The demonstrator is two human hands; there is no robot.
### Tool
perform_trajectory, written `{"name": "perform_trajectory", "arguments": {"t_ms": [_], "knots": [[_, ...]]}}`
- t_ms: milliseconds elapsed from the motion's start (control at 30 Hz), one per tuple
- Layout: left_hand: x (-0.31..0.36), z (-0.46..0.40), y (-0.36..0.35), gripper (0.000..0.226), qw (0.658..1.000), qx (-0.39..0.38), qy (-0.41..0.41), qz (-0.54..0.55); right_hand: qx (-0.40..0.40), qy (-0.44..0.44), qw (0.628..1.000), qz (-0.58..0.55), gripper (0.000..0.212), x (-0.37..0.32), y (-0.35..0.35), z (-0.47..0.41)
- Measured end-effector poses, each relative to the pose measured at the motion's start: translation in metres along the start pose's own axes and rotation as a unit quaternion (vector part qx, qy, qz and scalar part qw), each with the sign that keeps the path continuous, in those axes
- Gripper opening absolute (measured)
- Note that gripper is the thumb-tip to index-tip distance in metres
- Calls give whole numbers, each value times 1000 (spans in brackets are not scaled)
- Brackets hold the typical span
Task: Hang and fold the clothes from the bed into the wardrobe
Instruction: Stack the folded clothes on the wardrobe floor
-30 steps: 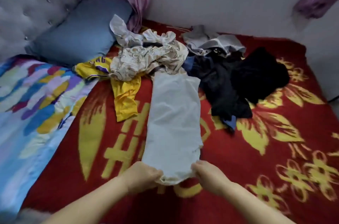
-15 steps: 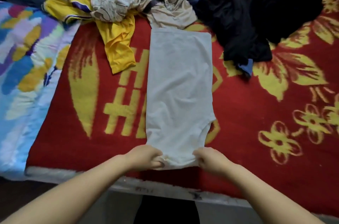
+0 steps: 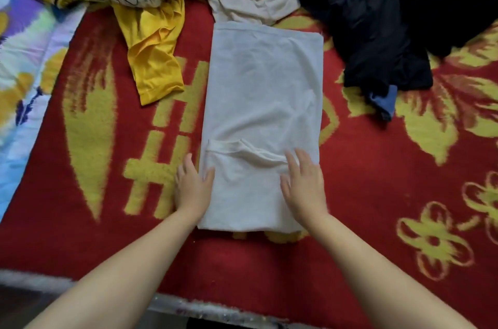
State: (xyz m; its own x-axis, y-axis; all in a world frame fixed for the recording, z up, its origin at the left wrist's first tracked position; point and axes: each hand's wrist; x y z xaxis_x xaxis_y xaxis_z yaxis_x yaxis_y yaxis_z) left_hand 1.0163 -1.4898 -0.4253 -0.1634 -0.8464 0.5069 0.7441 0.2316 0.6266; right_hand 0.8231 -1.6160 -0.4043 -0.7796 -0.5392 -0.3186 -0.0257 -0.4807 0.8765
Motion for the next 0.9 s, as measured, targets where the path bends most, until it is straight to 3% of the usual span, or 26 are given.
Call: {"name": "perform_trajectory", "arguments": {"t_ms": [100,200,367,433,467,500,533,567,600,633,733,800,900], "knots": [[-29,36,-20,54,998,-8,46,42,-113,93,981,131,51,2,-31,43],[-42,46,-27,27,997,-38,41,58,-221,42,963,145,58,22,-51,58],[-47,45,-9,22,996,-8,52,-73,-192,45,966,168,58,15,-38,60],[-49,55,-3,39,986,24,-64,-155,-200,82,963,161,76,13,-37,66],[-51,60,-3,48,959,39,-176,-216,-212,103,956,172,85,12,-35,69],[-55,67,-5,56,910,27,-297,-290,-222,112,951,186,92,11,-36,72],[-57,69,-7,65,847,-18,-390,-361,-237,98,948,189,98,12,-39,73],[-57,68,-9,75,799,-79,-427,-416,-233,78,952,183,101,14,-44,71],[-57,64,-11,84,776,-129,-416,-456,-211,62,959,177,100,18,-51,67],[-55,60,-13,88,777,-153,-376,-481,-209,42,961,175,96,20,-58,62],[-46,47,-9,68,774,-111,-324,-533,-218,24,956,197,86,18,-56,48],[-43,44,-9,76,772,-167,-308,-531,-242,25,949,200,85,14,-50,46],[-31,52,0,69,756,-241,-254,-553,-310,35,934,172,78,7,-30,53]]}}
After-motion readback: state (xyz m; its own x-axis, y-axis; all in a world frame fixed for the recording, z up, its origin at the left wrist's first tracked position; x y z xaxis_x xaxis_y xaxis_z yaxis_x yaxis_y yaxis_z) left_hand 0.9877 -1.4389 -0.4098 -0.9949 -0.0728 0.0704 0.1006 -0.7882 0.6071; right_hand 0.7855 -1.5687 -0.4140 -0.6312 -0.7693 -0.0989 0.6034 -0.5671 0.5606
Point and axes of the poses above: each hand's wrist, its own z-axis away from the middle knuckle, its own y-axis out of the back of the hand, x = y × z, and after that the axes turned 10 degrees about -x, right-handed
